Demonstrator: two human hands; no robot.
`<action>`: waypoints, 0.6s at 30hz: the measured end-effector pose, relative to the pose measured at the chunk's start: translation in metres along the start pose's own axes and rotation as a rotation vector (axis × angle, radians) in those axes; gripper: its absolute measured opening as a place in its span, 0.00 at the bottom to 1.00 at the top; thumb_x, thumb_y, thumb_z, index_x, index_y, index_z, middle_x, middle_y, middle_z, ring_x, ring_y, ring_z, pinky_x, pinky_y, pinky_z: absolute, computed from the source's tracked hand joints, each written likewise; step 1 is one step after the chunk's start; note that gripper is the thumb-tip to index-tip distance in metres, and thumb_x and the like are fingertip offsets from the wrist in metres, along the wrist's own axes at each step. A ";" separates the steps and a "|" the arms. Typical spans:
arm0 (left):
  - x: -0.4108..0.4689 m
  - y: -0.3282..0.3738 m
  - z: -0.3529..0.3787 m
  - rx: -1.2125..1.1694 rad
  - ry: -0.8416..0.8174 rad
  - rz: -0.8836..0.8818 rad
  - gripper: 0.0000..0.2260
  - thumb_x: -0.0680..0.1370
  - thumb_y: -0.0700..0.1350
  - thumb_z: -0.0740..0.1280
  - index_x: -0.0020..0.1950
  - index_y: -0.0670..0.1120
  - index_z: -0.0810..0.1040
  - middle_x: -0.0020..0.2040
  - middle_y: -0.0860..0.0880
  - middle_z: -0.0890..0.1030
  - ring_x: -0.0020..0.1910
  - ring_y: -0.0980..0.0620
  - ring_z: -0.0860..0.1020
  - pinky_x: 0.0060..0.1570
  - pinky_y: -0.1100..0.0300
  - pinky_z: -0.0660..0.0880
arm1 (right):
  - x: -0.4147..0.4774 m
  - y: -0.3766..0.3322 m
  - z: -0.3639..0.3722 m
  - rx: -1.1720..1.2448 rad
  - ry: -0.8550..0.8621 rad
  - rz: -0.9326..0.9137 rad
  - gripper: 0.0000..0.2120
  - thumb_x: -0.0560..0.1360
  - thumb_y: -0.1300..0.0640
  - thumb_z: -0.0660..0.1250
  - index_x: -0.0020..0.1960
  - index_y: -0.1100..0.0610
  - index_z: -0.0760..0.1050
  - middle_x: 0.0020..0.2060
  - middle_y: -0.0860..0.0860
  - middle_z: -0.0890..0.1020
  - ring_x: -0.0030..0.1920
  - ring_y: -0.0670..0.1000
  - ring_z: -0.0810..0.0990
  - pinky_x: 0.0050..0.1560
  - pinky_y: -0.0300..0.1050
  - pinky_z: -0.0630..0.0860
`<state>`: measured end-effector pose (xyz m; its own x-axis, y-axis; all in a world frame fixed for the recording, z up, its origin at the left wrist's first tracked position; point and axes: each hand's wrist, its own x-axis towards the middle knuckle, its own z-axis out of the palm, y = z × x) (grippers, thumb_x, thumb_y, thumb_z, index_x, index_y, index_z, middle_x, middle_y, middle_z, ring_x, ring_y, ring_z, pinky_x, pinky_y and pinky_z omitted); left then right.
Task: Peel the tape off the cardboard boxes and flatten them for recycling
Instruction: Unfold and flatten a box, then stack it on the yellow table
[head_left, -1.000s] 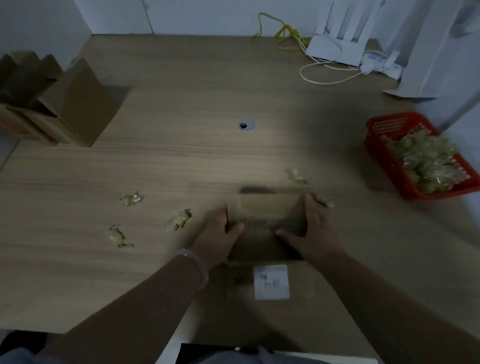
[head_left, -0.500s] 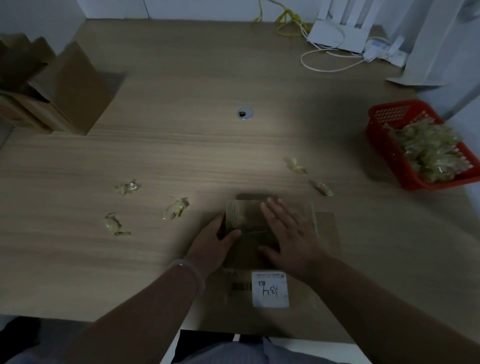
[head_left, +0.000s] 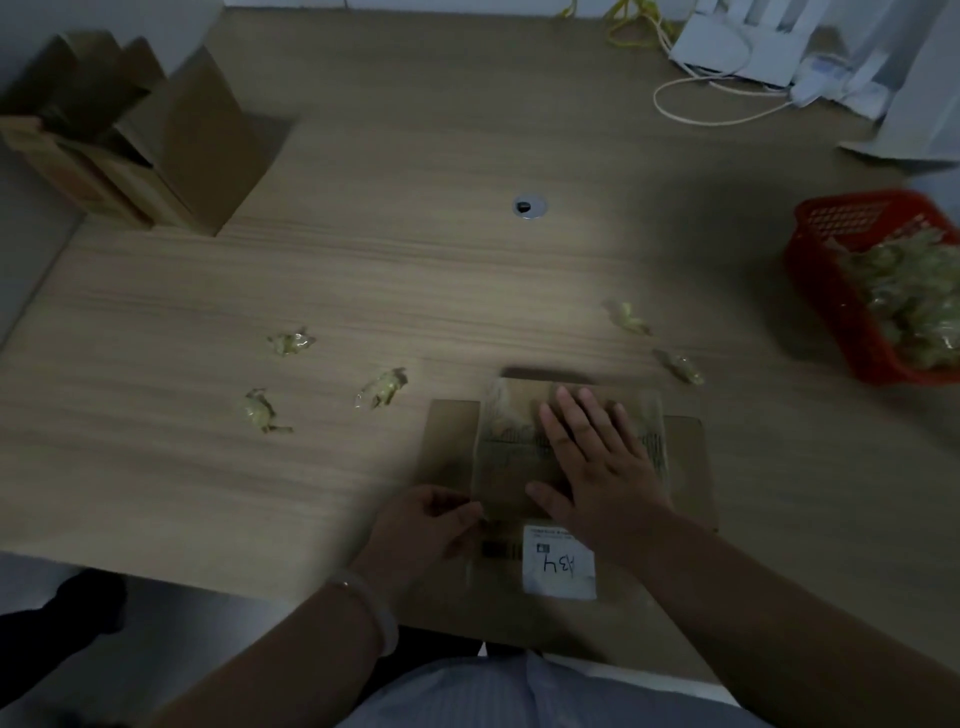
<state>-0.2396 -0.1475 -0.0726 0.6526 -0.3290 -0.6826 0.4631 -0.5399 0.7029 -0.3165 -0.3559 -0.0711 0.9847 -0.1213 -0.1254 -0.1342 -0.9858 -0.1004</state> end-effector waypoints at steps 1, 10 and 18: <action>0.000 0.002 0.000 0.012 0.006 0.003 0.06 0.73 0.46 0.73 0.47 0.47 0.81 0.45 0.46 0.85 0.47 0.46 0.83 0.51 0.49 0.80 | 0.000 0.000 0.000 -0.002 0.002 0.002 0.38 0.76 0.32 0.43 0.78 0.54 0.50 0.78 0.54 0.51 0.77 0.56 0.47 0.75 0.58 0.48; -0.009 0.009 0.006 -0.285 -0.036 -0.114 0.03 0.78 0.38 0.66 0.44 0.41 0.79 0.37 0.46 0.83 0.36 0.51 0.81 0.41 0.54 0.80 | -0.001 -0.002 -0.005 -0.002 0.008 0.009 0.38 0.76 0.33 0.45 0.78 0.55 0.55 0.77 0.54 0.55 0.77 0.56 0.50 0.75 0.59 0.51; -0.020 0.015 0.004 -0.513 -0.148 -0.341 0.07 0.80 0.41 0.64 0.48 0.39 0.79 0.41 0.42 0.82 0.38 0.47 0.80 0.34 0.55 0.81 | -0.001 -0.002 -0.005 -0.008 -0.011 0.008 0.38 0.76 0.32 0.45 0.78 0.55 0.53 0.78 0.54 0.53 0.78 0.55 0.48 0.75 0.58 0.49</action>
<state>-0.2481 -0.1520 -0.0495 0.3450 -0.3276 -0.8796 0.8829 -0.2047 0.4225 -0.3166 -0.3545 -0.0658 0.9824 -0.1275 -0.1367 -0.1407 -0.9858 -0.0912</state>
